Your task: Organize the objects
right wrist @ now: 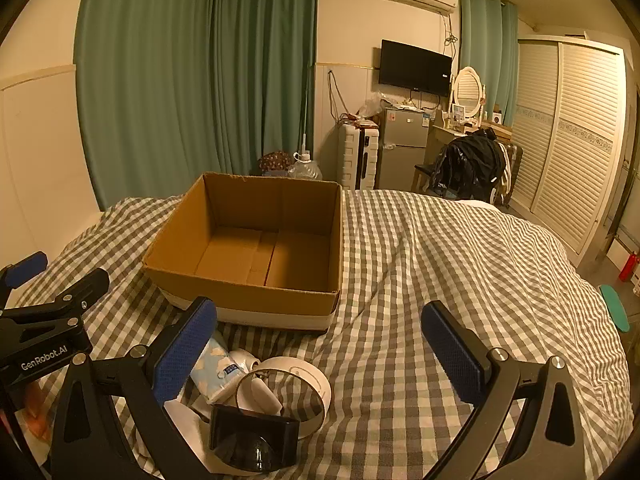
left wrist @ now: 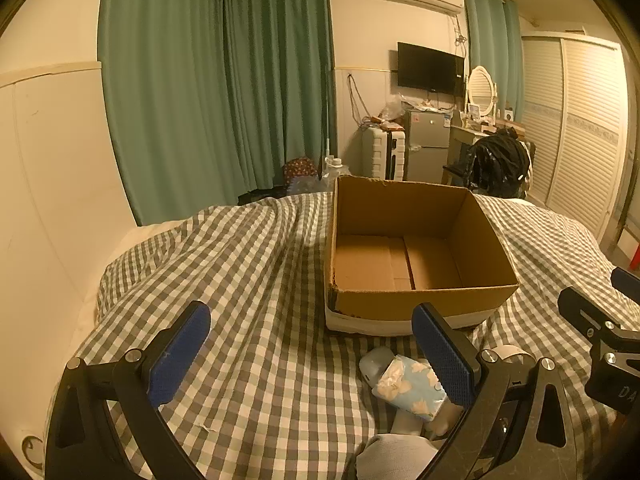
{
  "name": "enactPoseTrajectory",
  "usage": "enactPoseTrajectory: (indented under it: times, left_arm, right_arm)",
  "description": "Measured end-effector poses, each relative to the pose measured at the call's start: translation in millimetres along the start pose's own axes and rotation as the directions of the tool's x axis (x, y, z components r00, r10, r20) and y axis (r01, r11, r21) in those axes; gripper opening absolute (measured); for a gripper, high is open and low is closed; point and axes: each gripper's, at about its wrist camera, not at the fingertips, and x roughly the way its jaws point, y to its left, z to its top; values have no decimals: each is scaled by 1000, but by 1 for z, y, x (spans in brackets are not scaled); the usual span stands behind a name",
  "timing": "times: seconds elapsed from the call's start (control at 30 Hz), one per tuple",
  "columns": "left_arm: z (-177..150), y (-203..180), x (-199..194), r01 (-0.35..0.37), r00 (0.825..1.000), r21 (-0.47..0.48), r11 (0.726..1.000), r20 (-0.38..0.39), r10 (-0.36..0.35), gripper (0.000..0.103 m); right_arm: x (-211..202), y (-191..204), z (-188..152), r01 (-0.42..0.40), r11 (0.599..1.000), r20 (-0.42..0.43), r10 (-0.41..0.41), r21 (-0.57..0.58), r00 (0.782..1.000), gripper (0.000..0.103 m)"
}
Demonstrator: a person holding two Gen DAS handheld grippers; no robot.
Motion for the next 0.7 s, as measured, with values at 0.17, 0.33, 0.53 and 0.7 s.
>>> enactPoseTrajectory:
  times: [0.17, 0.33, 0.53, 0.7]
  left_arm:
    - [2, 3, -5, -2, 1000, -10, 1000, -1, 2, 103]
    - [9, 7, -24, -14, 999, -24, 1000, 39, 15, 103]
    - [2, 7, -34, -10, 1000, -27, 1000, 14, 10, 103]
    - [-17, 0, -26, -23, 998, -2, 1000, -51, 23, 103]
  right_arm:
    - [-10, -1, 4, -20, 1000, 13, 20, 11, 1000, 103]
    - [-31, 3, 12, -60, 998, 49, 60, 0, 997, 103]
    - [-39, 4, 8, -88, 996, 1, 88, -28, 996, 103]
    - [-34, -4, -10, -69, 997, -54, 69, -15, 996, 103]
